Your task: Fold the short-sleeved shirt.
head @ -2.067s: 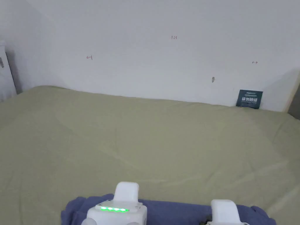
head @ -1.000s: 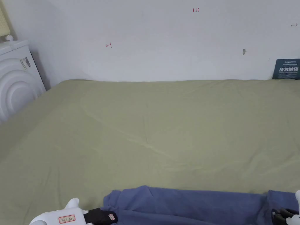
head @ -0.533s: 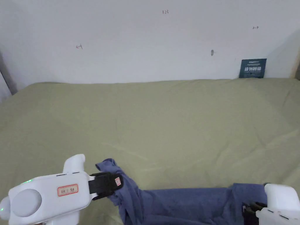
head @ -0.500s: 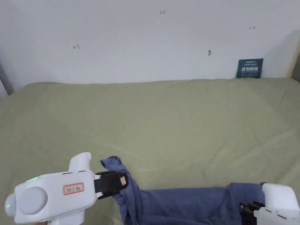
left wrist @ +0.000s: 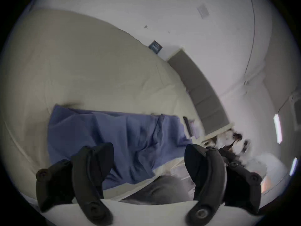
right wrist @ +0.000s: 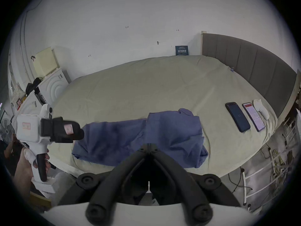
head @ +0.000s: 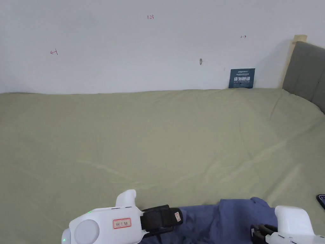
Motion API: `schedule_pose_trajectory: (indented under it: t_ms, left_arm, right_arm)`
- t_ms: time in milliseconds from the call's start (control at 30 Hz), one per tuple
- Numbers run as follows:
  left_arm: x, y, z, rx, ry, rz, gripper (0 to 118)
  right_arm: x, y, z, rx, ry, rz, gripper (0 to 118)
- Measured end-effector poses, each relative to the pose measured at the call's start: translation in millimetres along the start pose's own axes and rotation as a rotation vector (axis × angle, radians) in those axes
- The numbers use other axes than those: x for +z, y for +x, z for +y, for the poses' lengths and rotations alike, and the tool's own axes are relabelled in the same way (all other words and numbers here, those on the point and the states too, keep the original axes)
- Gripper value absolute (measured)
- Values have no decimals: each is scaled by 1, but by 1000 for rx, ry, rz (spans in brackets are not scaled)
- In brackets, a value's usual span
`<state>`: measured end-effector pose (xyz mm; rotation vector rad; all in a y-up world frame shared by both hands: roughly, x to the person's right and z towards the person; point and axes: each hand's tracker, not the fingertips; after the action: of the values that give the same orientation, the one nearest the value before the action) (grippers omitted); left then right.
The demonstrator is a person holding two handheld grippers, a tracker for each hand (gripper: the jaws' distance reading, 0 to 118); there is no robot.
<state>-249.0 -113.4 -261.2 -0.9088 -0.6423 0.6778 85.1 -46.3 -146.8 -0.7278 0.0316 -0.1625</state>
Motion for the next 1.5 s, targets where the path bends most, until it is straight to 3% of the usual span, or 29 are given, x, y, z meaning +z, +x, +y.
schedule_pose_trajectory:
  t_ms: [67,100,133,167,267,533,900,1000,1100,1267,1367,1400,1433,1467,1500]
  left_arm:
    - [3,-7,4,55,34,-23,91]
    - [7,-9,5,70,53,-3,81]
    - [10,-13,5,62,48,-6,52]
    - [12,-19,4,65,51,-10,0]
    - [6,-26,2,72,73,106,0]
    - [-43,-37,-43,182,-21,46,0]
    - [-69,-1,-74,140,38,127,0]
    - [-75,-8,-75,188,5,104,0]
    - [-61,-10,-71,225,9,73,0]
    - [13,-29,-32,165,88,21,0]
    - [48,-54,-12,128,1,-54,0]
    - [58,-63,-5,102,-22,-68,3]
    - [68,-69,-3,107,-7,-44,21]
    - [75,-73,-1,112,-10,-23,65]
    - [79,-79,1,123,-9,-9,89]
  right_arm:
    - [-1,-1,-2,3,-7,10,1]
    - [-2,-2,-3,5,-14,12,1]
    - [-2,-2,-3,5,-16,15,1]
    - [-2,-2,-4,6,-17,20,1]
    - [-1,-4,-4,10,-16,24,0]
    - [10,-5,-4,11,5,38,1]
    - [14,-3,-6,4,-2,35,1]
    - [13,-6,-7,7,-5,41,1]
    - [14,-9,-7,12,-10,50,1]
    - [17,-10,-3,20,-2,50,1]
    - [14,-11,4,13,12,55,1]
    - [12,-12,6,13,16,61,1]
    - [12,-13,8,15,20,66,1]
    - [11,-14,9,17,22,69,1]
    - [10,-15,10,19,25,72,1]
